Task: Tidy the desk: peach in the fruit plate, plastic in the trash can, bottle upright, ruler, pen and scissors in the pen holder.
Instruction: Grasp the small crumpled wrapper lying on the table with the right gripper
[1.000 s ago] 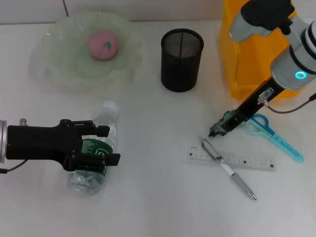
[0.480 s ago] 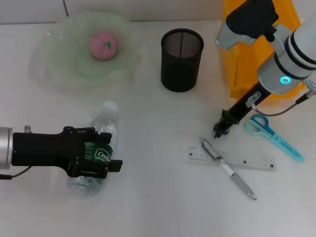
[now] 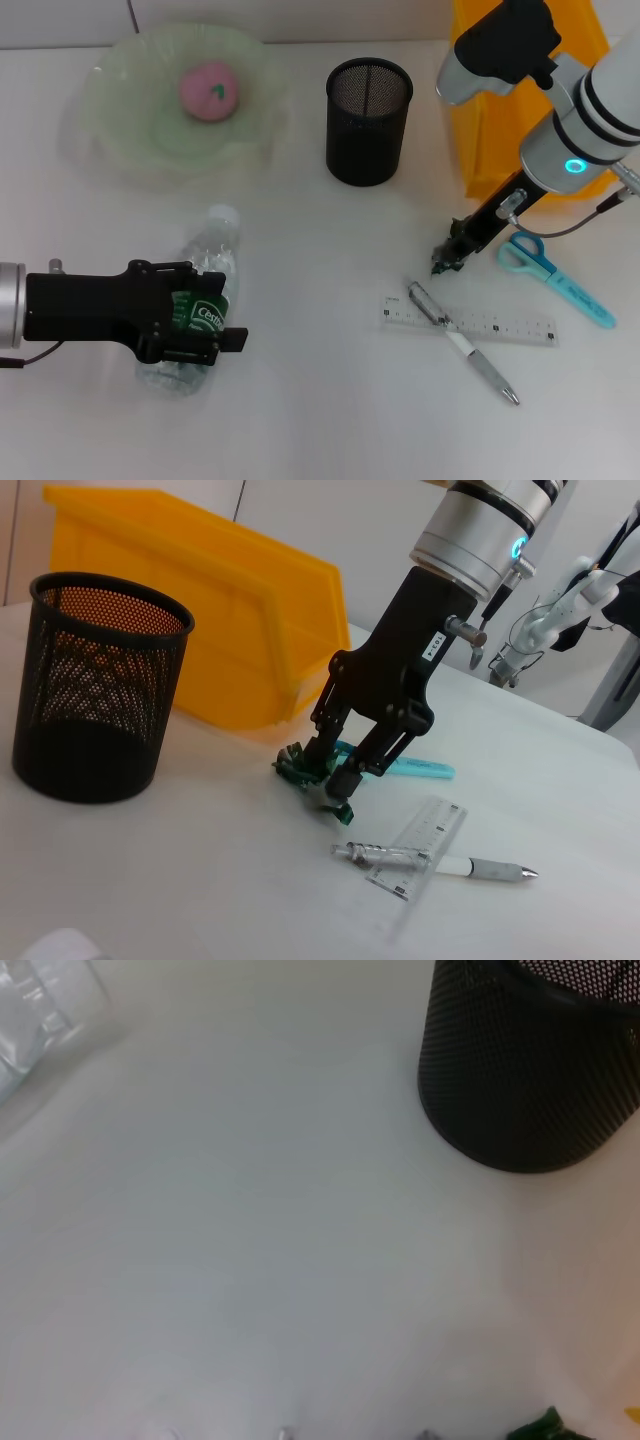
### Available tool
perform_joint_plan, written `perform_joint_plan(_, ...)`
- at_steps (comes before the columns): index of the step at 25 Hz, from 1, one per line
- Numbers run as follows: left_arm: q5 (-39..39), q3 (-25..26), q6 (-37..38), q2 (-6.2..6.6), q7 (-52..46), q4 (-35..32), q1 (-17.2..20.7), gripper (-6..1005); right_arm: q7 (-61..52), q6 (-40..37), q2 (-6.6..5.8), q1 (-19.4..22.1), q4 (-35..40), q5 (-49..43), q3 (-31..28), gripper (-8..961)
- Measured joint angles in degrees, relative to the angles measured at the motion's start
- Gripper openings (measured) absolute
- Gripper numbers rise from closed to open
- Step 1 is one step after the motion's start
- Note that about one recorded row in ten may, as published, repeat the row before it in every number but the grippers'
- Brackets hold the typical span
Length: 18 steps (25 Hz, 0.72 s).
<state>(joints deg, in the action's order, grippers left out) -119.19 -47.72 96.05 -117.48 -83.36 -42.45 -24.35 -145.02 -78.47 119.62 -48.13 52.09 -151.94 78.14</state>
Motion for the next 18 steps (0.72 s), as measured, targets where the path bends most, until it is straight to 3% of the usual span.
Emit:
perform_joint_plan(4, 0.0, 0.0, 0.0, -0.03, 0.02, 0.0, 0.01, 838, 0.21, -0.03, 0.0, 0.25, -0.02, 0.0, 0.0, 367)
perform_joint_plan(18, 0.01, 0.05, -0.31, -0.12, 0.04, 0.0, 0.09, 833, 0.86, -1.51, 0.05, 1.48, 2.84, 0.57, 0.09, 223)
